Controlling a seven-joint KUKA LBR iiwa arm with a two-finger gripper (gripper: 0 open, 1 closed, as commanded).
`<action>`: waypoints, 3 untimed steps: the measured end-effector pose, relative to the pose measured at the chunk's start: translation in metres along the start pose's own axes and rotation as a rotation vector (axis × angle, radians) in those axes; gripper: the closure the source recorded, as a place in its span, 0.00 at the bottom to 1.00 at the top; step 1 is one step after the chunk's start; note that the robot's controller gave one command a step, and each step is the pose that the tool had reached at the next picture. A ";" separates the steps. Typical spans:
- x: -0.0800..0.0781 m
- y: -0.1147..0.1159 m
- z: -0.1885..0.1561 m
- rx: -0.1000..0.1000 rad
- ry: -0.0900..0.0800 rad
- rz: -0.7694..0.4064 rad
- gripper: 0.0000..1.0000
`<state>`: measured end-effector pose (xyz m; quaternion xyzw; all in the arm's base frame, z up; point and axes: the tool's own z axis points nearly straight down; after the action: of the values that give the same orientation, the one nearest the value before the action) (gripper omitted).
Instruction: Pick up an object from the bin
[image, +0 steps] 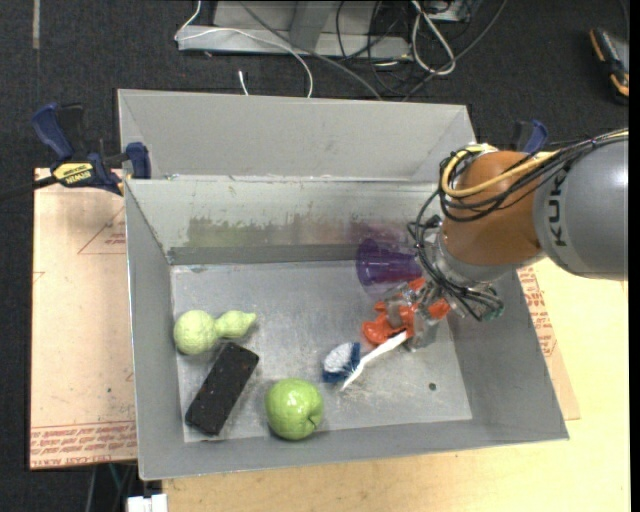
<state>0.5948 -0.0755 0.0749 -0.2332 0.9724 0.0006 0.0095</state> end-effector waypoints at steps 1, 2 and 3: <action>0.001 0.000 -0.004 -0.001 0.001 0.001 1.00; 0.001 0.001 -0.018 -0.003 0.003 0.002 1.00; 0.000 0.002 -0.038 -0.004 0.004 0.003 1.00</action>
Offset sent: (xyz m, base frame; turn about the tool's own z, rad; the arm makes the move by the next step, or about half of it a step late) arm -0.0005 0.0001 0.0232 0.0002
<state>0.5928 -0.0744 0.1133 -0.2316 0.9728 0.0021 0.0073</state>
